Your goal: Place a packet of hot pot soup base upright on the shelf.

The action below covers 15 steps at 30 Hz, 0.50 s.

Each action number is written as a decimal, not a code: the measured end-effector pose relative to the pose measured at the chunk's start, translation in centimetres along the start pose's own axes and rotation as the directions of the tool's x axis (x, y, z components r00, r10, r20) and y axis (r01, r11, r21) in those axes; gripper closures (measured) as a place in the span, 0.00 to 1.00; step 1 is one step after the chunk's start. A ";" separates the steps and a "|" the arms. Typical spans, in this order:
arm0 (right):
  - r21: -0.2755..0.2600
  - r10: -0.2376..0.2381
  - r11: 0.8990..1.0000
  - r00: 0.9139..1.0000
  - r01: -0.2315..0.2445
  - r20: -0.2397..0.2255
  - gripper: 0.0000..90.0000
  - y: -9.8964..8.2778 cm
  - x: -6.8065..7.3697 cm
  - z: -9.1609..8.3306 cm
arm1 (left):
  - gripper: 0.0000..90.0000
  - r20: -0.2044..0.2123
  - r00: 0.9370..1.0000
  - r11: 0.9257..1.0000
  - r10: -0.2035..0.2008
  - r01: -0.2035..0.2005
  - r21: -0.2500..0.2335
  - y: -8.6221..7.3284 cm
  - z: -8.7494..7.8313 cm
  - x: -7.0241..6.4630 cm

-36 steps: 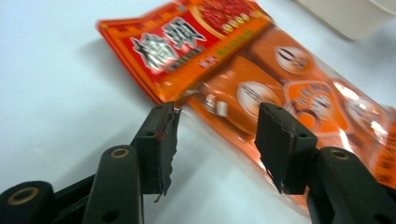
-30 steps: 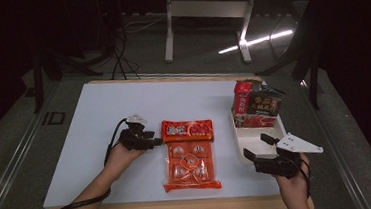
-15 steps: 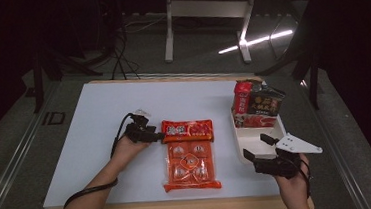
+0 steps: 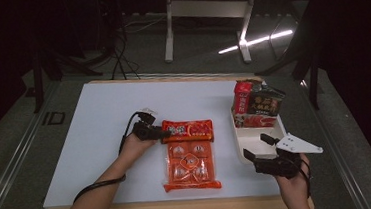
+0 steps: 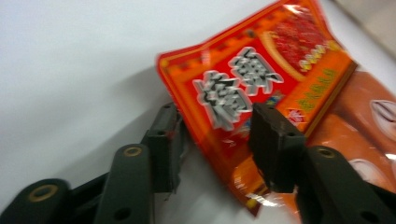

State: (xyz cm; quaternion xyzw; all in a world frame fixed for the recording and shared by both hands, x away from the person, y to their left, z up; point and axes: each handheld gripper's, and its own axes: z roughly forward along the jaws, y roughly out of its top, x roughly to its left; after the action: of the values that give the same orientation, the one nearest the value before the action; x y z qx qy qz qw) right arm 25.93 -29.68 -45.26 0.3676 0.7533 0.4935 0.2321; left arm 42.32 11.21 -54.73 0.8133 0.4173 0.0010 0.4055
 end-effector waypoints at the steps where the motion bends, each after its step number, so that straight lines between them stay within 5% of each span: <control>1: -0.002 -0.001 1.000 1.000 0.001 0.000 0.18 0.0 0.0 0.0 | 0.64 0.019 1.000 1.000 0.003 -0.003 0.005 0.1 0.2 -0.1; 11: -0.003 0.001 1.000 1.000 -0.001 -0.003 0.18 0.0 0.0 0.0 | 0.82 0.045 0.998 0.998 0.047 -0.048 0.038 0.9 1.4 -2.0; 15: -0.004 0.002 1.000 1.000 -0.002 -0.003 0.18 0.1 0.0 0.0 | 0.98 0.005 0.996 0.995 0.084 -0.084 0.049 1.0 1.5 -2.7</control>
State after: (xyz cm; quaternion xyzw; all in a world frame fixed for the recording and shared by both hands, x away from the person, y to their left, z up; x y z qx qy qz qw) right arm 25.96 -29.68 -45.20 0.3670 0.7523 0.4960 0.2311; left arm 41.72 8.05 -54.18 0.8399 0.3821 0.0068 0.3854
